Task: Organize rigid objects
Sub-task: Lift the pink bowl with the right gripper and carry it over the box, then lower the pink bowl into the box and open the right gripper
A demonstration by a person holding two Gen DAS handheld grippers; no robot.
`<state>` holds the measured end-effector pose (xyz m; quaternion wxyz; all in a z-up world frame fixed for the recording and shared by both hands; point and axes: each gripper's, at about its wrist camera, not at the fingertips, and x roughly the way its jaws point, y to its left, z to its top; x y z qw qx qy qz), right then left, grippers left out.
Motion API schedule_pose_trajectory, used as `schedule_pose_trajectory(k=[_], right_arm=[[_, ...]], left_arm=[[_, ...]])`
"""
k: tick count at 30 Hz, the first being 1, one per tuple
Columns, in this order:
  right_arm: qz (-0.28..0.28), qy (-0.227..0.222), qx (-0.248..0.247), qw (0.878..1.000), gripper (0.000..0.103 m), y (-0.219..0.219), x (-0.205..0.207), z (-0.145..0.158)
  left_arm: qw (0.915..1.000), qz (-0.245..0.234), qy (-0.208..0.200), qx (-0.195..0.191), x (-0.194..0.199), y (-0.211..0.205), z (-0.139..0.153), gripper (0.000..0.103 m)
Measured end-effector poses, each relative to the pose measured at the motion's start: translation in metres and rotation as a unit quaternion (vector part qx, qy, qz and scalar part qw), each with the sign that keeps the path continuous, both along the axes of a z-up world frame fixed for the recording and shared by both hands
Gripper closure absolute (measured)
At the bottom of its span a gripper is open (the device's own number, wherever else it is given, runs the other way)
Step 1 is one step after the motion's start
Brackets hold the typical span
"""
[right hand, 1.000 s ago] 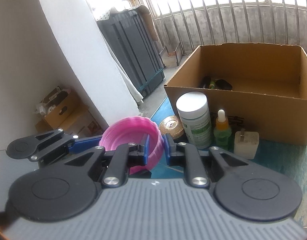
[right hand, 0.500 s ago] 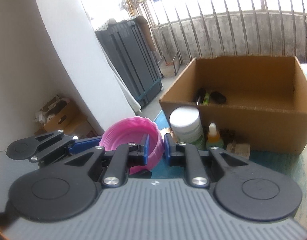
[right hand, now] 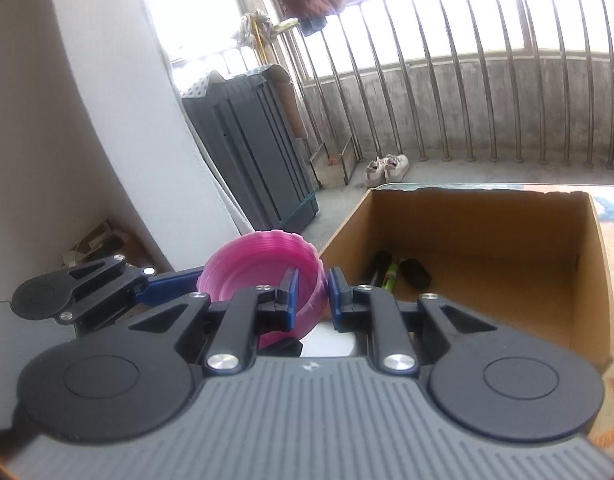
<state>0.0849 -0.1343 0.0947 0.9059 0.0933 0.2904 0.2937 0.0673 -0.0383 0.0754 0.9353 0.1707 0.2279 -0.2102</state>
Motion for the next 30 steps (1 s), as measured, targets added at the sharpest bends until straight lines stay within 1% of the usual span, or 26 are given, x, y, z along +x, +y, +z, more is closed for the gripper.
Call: schedule_pose_trajectory(k=[4, 7, 9, 12, 15, 18, 22, 23, 26, 30], right_arm=[[0.005, 0.04, -0.002, 0.999, 0.088, -0.009, 0.046, 0.001], [0.009, 0.09, 0.006, 0.996, 0.087, -0.014, 0.086, -0.006], [0.009, 0.129, 0.01, 0.992, 0.087, -0.016, 0.115, -0.017], [0.009, 0.18, 0.012, 0.984, 0.087, -0.019, 0.151, -0.036], [0.009, 0.233, 0.014, 0.972, 0.087, -0.022, 0.182, -0.062], [0.013, 0.284, 0.019, 0.959, 0.087, -0.024, 0.205, -0.087], [0.023, 0.331, 0.008, 0.943, 0.087, -0.021, 0.225, -0.117], [0.026, 0.339, 0.005, 0.94, 0.087, -0.019, 0.226, -0.123], [0.036, 0.365, 0.006, 0.93, 0.087, -0.014, 0.234, -0.138], [0.048, 0.385, 0.006, 0.922, 0.088, -0.013, 0.229, -0.153]], left_arm=[[0.9994, -0.007, 0.033, 0.011, 0.037, -0.013, 0.001, 0.032], [0.9973, -0.01, 0.069, 0.023, 0.069, -0.02, -0.005, 0.032], [0.994, -0.01, 0.106, 0.026, 0.092, -0.023, -0.013, 0.032], [0.9861, -0.011, 0.163, 0.032, 0.127, -0.025, -0.028, 0.032], [0.9741, -0.011, 0.223, 0.037, 0.156, -0.027, -0.048, 0.032], [0.9576, -0.007, 0.286, 0.038, 0.182, -0.024, -0.068, 0.032], [0.9336, -0.001, 0.356, 0.04, 0.214, -0.022, -0.09, 0.032], [0.9321, 0.0, 0.359, 0.048, 0.218, -0.023, -0.093, 0.032], [0.9332, -0.002, 0.349, 0.085, 0.219, -0.033, -0.095, 0.032], [0.9292, -0.004, 0.349, 0.123, 0.222, -0.038, -0.098, 0.032]])
